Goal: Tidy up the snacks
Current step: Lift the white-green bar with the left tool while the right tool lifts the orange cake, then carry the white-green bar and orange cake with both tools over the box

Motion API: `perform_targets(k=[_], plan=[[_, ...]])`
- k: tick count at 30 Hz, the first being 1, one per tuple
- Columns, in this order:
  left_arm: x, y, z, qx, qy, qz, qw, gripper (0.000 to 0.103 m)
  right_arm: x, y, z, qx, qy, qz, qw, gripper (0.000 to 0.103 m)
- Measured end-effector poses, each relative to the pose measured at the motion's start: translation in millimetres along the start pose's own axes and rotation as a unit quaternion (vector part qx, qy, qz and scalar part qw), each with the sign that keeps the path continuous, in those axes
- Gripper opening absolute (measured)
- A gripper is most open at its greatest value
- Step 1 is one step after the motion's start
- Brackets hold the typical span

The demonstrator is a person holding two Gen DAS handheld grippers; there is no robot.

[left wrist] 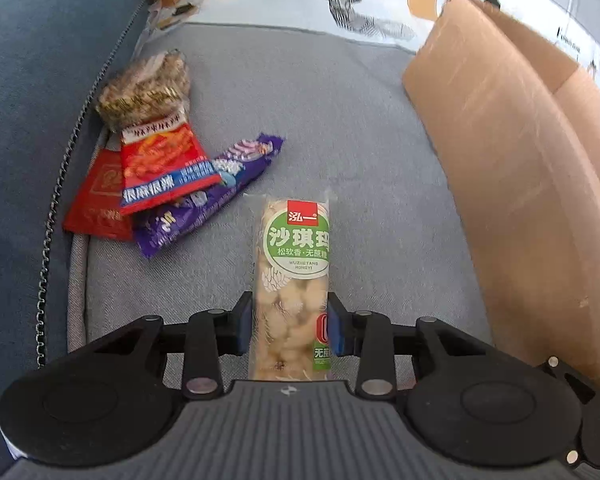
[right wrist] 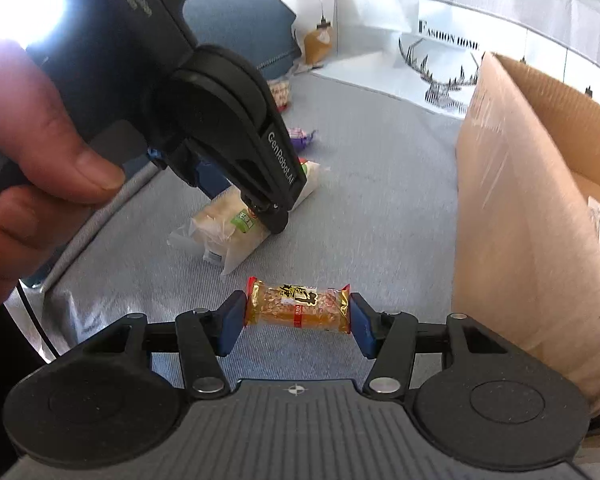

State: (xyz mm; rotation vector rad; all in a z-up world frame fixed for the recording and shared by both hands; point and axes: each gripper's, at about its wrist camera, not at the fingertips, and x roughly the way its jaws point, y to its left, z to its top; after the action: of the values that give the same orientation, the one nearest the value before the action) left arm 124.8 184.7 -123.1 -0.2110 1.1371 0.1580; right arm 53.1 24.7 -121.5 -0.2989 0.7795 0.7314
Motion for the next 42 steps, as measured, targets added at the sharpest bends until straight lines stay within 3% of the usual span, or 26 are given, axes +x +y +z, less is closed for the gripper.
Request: perform_targets(k=[10, 22, 28, 32, 37, 40, 42], plan=[[-39, 4, 0, -0.04, -0.088, -0.018, 0.9952, 0.04, -34, 4, 14, -0.001, -0.058, -0.01, 0.998, 0.057], [-98, -8, 11, -0.056, -0.205, -0.023, 0.9769, 0.04, -99, -19, 43, 0.004, -0.152, -0.02, 0.988, 0.057], [-111, -28, 15, -0.048, -0.239, -0.047, 0.9687, 0.04, -138, -62, 70, 0.028, -0.21, -0.035, 0.977, 0.057], [-113, -49, 18, -0.027, -0.251, -0.053, 0.966, 0.04, -146, -106, 82, 0.028, -0.23, -0.067, 0.97, 0.057], [-111, -71, 23, -0.012, -0.261, -0.07, 0.9627, 0.04, -134, -169, 70, 0.095, -0.22, -0.121, 0.963, 0.057], [-108, -84, 28, -0.003, -0.265, -0.082, 0.9607, 0.04, -128, -195, 52, 0.149, -0.19, -0.129, 0.962, 0.057], [-106, -92, 32, -0.002, -0.269, -0.092, 0.9589, 0.04, -131, -204, 45, 0.159, -0.193, -0.135, 0.959, 0.057]])
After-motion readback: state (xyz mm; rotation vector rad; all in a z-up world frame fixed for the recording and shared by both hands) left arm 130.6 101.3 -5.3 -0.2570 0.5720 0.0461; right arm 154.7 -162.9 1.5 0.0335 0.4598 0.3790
